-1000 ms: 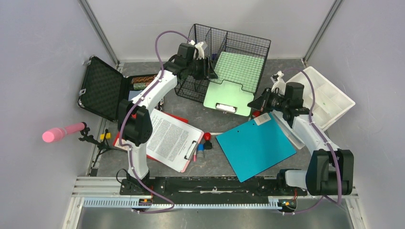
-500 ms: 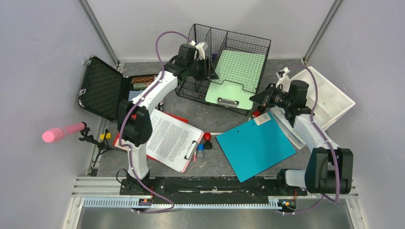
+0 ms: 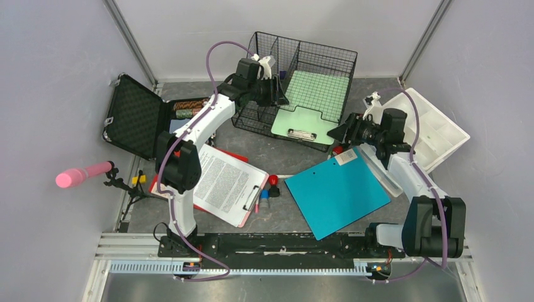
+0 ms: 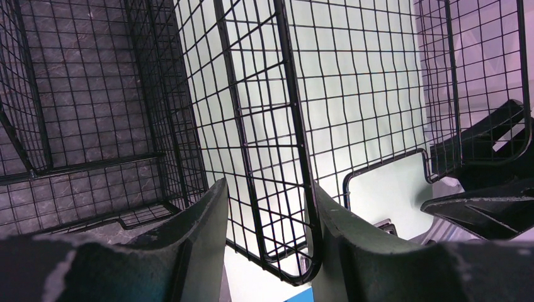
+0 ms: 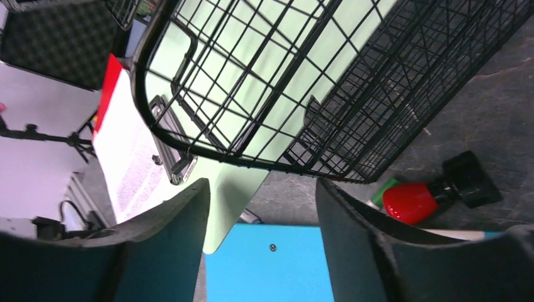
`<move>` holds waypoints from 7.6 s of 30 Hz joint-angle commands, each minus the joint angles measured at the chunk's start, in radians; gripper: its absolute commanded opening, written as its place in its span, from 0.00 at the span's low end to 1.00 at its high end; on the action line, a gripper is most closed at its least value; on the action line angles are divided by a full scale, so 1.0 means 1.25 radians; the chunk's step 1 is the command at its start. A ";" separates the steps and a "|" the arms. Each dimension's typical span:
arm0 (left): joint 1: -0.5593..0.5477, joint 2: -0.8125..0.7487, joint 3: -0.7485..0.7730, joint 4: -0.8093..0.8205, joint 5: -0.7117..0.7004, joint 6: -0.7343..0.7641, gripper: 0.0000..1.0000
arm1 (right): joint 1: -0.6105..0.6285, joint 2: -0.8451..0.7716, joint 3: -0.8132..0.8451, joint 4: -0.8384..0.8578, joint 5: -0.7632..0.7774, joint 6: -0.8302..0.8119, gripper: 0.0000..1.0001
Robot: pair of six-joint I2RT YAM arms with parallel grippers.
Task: Organize the desk
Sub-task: Place the folder in the storage box, then pick up the folder from the center of the board.
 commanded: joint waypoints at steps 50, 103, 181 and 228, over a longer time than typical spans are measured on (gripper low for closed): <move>-0.011 0.033 0.027 -0.087 0.071 -0.002 0.02 | 0.456 0.131 0.318 -0.261 0.381 -0.596 0.32; 0.034 -0.019 0.087 -0.099 0.043 0.063 0.79 | 0.438 -0.103 0.256 -0.331 0.376 -0.717 0.65; 0.304 -1.068 -1.094 -0.269 -0.207 1.096 1.00 | 0.618 0.586 0.534 -0.322 -0.052 -0.485 0.65; 0.302 -1.130 -1.121 -0.297 -0.190 1.279 1.00 | 0.639 0.690 0.611 -0.335 -0.236 -0.418 0.58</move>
